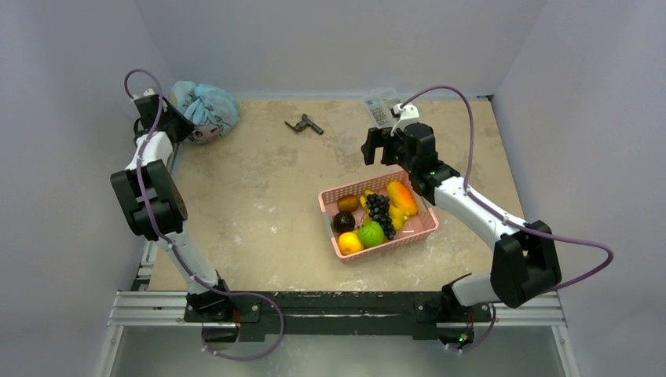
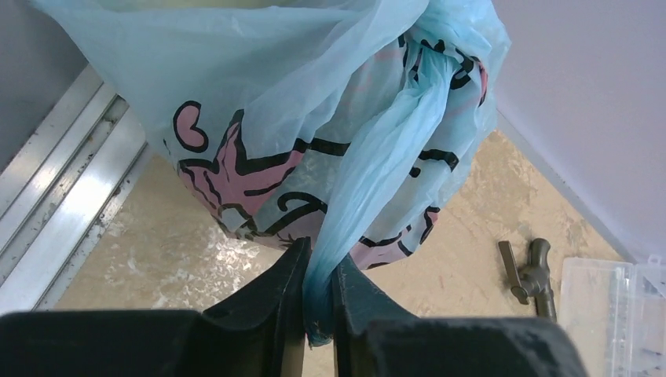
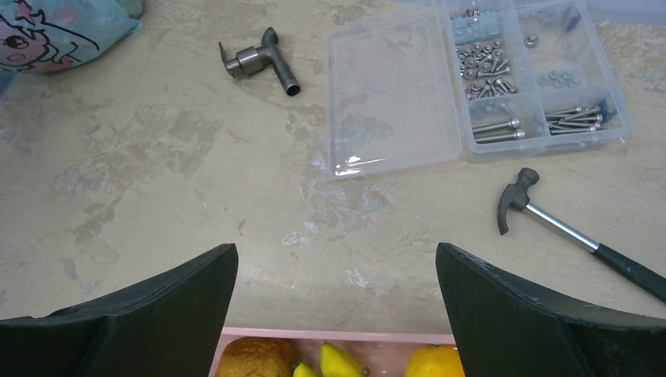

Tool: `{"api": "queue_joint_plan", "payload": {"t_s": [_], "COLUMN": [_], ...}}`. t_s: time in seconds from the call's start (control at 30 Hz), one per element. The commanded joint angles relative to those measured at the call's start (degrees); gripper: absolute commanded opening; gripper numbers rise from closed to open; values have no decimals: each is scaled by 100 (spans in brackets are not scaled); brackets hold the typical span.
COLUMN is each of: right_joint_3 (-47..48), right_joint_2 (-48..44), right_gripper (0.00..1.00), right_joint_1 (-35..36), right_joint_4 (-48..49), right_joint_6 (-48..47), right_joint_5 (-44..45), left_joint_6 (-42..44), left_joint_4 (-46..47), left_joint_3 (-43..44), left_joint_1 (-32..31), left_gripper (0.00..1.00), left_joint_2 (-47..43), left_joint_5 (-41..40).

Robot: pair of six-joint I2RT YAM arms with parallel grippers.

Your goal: Take the fake fruits out of the plastic bag

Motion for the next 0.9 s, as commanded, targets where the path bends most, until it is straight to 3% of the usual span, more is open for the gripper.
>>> {"api": "queue_joint_plan", "payload": {"t_s": [0.0,0.1,0.2,0.43,0.7,0.87], "right_joint_3": [93,102,113,106,-91,144], "right_joint_2": [-151,-178,-178,-224,-402,-279], "right_gripper": [99,99,99,99,99,99], "right_joint_1": [6,6,7,8,7,5], "right_joint_4": [322,306,284,226,268,67], "right_joint_6": [-102,-112,-116,-84,89,250], "right_joint_5": [-126,-103,-102,-130,-365,-554], "left_joint_6": [140,-97,-56,304,-461,-597], "left_joint_4": [-94,-112,-222,-1495,-1493,-1625], "left_joint_3": [133,-293,-704,-846,-3108,-4208], "left_joint_1": [79,27,-234,-1218,-1428,-2042], "left_gripper": [11,0,0,0,0,0], "left_joint_2": [45,-301,-732,-1499,-3399,-4688], "left_joint_5": [676,599,388,97,1356,1609]}}
